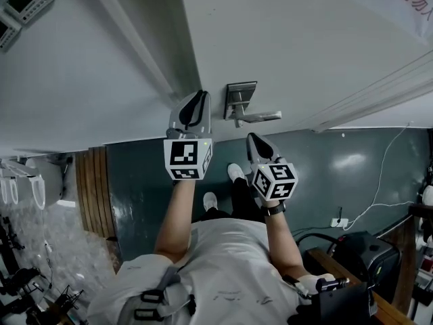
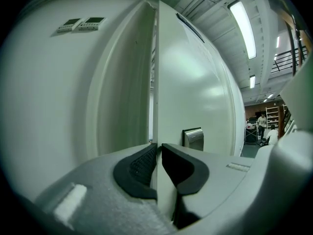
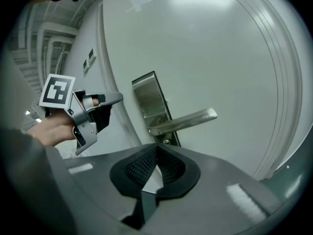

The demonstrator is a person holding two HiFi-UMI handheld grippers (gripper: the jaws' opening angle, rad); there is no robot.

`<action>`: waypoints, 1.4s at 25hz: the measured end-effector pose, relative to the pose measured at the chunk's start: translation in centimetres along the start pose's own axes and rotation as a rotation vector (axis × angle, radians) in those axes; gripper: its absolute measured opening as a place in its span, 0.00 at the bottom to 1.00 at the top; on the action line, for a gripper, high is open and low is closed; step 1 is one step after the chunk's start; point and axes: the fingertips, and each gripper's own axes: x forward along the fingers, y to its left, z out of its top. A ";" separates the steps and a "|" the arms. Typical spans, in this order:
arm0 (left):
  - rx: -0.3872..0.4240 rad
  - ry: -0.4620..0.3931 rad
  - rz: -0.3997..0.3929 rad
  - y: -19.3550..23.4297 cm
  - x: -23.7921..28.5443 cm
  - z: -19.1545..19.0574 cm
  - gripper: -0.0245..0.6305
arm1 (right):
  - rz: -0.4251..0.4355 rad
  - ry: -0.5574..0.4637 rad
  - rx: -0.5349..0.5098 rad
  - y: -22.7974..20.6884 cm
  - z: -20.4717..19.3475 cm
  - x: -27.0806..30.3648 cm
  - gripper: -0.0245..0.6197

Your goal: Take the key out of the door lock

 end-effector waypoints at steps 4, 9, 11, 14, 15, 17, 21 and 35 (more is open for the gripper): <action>-0.007 0.002 -0.008 -0.1 0.0 0.1 0.09 | 0.036 0.050 0.074 -0.4 -2.1 0.9 0.05; -0.009 0.013 -0.016 -0.1 -0.1 0.1 0.09 | 0.061 0.087 0.138 -0.5 -3.9 2.4 0.24; -0.009 0.011 -0.019 -0.1 -0.1 0.1 0.09 | 0.079 0.077 0.171 -0.4 -4.2 3.2 0.26; -0.010 0.007 -0.026 -0.1 -0.1 0.2 0.09 | 0.143 0.015 0.341 -0.3 -3.8 4.7 0.30; -0.010 0.008 -0.027 0.0 -0.1 0.2 0.09 | 0.166 -0.014 0.429 -0.5 -3.6 5.1 0.31; -0.008 0.012 -0.032 -0.1 -0.1 0.2 0.09 | 0.205 -0.064 0.610 -1.2 -3.5 5.8 0.33; -0.008 0.017 -0.045 -0.2 -0.1 0.1 0.09 | 0.229 -0.114 0.848 -2.3 -4.2 6.6 0.34; 0.022 0.031 -0.011 0.1 0.2 -0.1 0.09 | 0.385 -0.264 1.169 -2.5 -4.0 7.9 0.08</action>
